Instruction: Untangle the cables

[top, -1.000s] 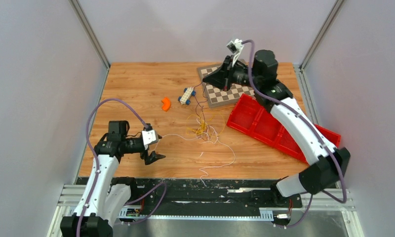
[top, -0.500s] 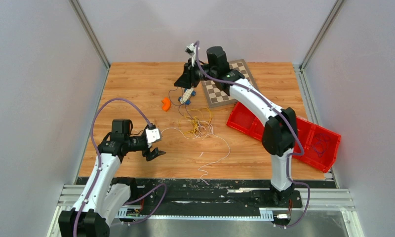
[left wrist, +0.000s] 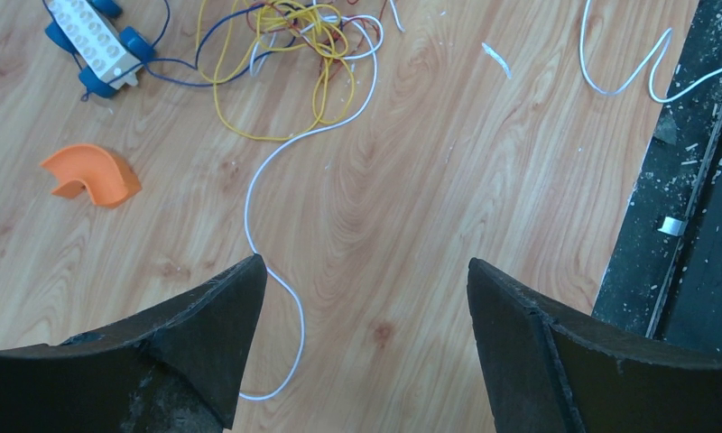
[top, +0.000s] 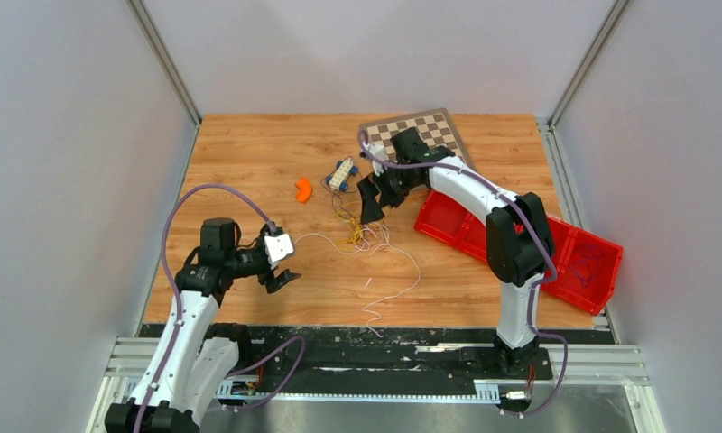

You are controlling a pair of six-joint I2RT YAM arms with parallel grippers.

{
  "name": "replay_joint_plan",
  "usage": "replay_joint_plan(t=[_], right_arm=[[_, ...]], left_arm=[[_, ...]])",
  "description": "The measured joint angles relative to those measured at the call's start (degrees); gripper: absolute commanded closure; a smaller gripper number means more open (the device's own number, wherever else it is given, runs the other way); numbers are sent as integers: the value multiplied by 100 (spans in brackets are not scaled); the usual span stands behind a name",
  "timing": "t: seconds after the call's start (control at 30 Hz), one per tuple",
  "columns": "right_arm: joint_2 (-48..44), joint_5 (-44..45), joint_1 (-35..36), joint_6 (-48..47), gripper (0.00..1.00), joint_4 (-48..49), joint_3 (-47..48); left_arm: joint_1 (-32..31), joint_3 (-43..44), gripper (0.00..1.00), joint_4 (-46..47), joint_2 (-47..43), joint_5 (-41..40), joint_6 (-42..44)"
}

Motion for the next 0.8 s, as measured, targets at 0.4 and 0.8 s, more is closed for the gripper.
replay_joint_plan(t=[0.4,0.8], right_arm=[[1054,542,522,-262,65,717,313],[612,-1241,352,796,100,704,1154]], left_arm=[[-35,-48,8,-4,83,-304,-26],[-549,144,49,-138,-269,-205,-186]])
